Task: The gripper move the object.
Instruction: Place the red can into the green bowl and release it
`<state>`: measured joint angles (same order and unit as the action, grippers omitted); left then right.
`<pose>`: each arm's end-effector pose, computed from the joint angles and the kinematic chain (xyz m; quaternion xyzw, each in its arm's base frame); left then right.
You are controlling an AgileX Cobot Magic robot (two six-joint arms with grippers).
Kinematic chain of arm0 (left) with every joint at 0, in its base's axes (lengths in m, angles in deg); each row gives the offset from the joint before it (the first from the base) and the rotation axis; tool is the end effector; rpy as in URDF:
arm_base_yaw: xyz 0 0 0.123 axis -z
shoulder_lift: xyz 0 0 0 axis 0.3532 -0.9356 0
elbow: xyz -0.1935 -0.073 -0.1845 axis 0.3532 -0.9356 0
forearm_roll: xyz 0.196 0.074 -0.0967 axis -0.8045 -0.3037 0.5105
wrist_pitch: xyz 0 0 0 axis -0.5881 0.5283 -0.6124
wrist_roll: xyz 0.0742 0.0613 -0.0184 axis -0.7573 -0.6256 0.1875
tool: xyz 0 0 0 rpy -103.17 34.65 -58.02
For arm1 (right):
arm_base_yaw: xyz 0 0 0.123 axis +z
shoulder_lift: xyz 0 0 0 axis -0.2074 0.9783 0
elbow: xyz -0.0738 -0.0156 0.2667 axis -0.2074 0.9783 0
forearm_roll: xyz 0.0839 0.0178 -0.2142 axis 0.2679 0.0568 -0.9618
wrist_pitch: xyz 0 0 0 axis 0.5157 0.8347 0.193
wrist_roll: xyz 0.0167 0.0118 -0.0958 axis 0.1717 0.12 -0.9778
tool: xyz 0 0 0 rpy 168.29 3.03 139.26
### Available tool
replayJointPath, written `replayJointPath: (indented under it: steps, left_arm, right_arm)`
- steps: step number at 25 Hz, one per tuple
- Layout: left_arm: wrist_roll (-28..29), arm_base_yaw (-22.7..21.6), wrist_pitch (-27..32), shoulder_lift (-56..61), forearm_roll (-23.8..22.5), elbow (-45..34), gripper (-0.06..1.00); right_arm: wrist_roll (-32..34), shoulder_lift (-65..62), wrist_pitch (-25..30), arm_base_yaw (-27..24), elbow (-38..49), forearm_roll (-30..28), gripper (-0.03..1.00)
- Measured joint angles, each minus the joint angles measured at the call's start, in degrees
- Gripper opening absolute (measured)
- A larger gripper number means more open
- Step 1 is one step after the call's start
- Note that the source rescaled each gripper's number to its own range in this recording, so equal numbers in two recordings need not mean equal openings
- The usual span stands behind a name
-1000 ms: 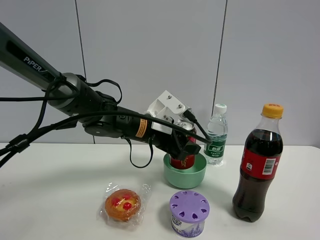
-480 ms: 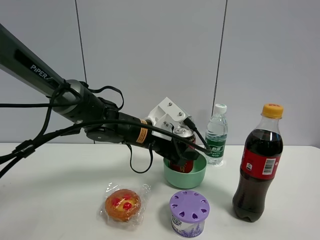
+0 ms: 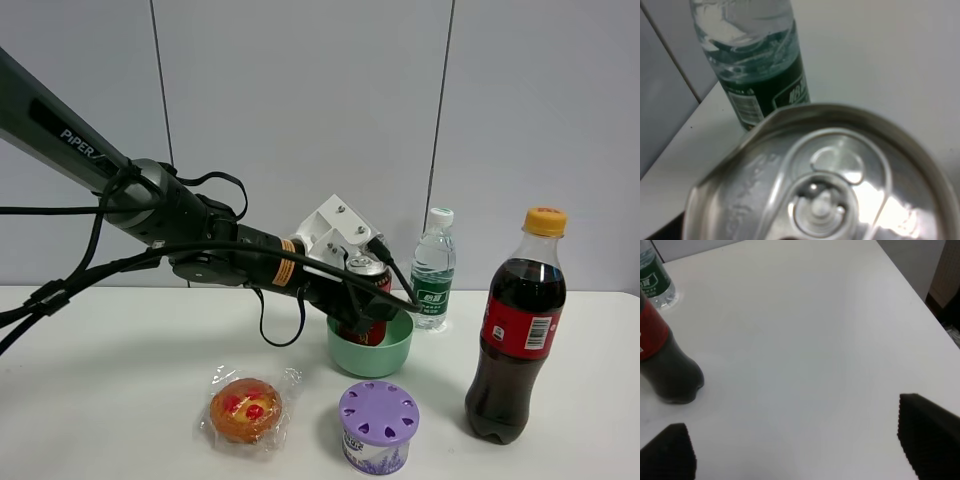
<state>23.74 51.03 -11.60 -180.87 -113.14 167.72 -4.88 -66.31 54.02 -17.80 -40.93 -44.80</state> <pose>0.3714 -0.2822 0.1256 0.5032 0.6595 -0.2881 0.4783 -0.0085 0.0009 0.2611 0.0686 0.8524 -0.0112 0.5183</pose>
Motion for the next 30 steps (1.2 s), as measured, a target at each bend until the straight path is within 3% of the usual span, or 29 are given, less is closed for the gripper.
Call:
replayJointPath:
  steps: [9,13,15,22,26,30]
  left_arm:
    - [-0.01,0.00,0.00,-0.02,1.18,0.00,0.03]
    - [1.05,0.00,-0.73,0.22,3.32,0.18,0.28]
    - [1.59,0.00,-0.85,0.22,3.59,0.18,0.35]
    - [2.05,0.07,-0.81,1.19,3.85,0.18,0.39]
    - [4.81,0.07,3.55,6.78,3.04,0.18,0.40]
    - [12.14,0.07,8.54,12.07,1.95,0.18,0.56]
  right_arm:
    - [0.00,0.00,0.00,0.00,0.00,0.00,1.00]
    - [0.00,0.00,0.00,0.00,0.00,0.00,1.00]
    - [0.00,0.00,0.00,0.00,0.00,0.00,1.00]
    - [0.00,0.00,0.00,0.00,0.00,0.00,1.00]
    - [0.00,0.00,0.00,0.00,0.00,0.00,1.00]
    - [0.00,0.00,0.00,0.00,0.00,0.00,1.00]
